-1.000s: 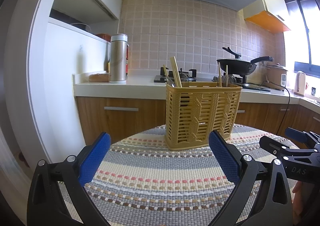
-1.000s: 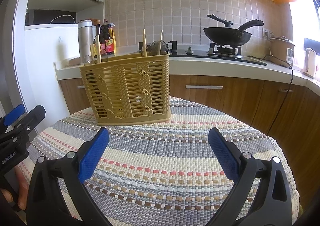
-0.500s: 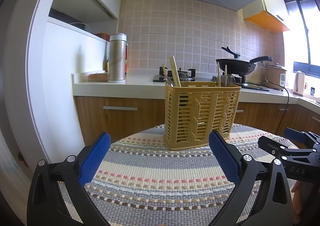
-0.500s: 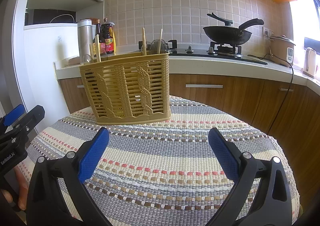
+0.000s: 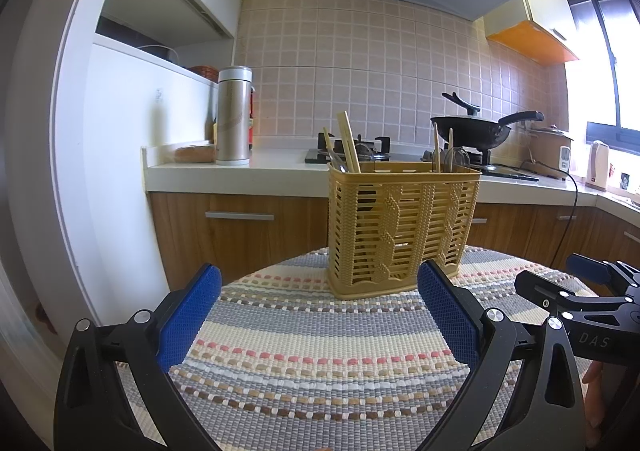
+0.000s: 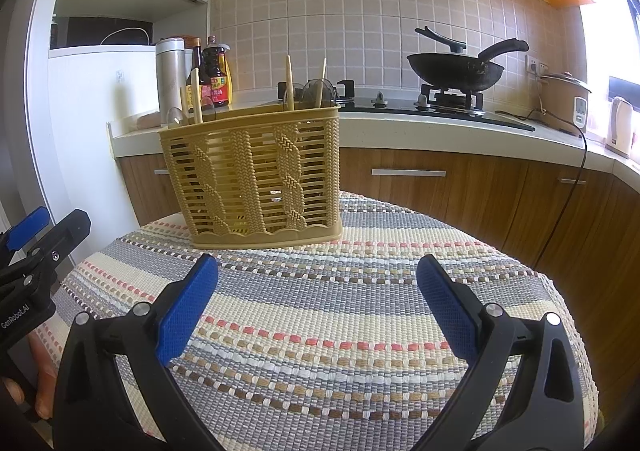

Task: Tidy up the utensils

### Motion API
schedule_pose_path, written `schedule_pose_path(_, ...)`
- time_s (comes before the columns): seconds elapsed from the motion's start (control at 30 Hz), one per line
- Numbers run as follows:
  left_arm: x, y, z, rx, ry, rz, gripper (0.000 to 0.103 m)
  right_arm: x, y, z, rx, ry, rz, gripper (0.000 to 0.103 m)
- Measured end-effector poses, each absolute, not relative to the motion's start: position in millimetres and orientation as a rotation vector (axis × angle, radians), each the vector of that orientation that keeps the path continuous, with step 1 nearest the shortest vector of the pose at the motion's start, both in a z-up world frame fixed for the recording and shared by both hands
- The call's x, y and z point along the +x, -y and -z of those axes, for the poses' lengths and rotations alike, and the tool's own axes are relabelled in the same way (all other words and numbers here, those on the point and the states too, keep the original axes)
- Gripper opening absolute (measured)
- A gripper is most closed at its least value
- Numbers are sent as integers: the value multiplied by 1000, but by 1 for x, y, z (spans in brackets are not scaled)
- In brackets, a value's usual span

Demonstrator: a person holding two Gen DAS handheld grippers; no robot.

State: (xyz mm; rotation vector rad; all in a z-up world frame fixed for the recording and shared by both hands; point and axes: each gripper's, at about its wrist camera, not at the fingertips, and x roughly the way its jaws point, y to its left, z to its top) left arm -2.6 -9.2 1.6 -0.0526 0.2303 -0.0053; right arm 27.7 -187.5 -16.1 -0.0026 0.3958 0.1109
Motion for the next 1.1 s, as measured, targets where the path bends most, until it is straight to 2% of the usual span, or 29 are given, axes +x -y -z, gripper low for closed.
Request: schedule_pose_path(1.1, 7, 4, 2, -66, -273, 10, 95, 26, 187, 15, -9, -388, -103, 95)
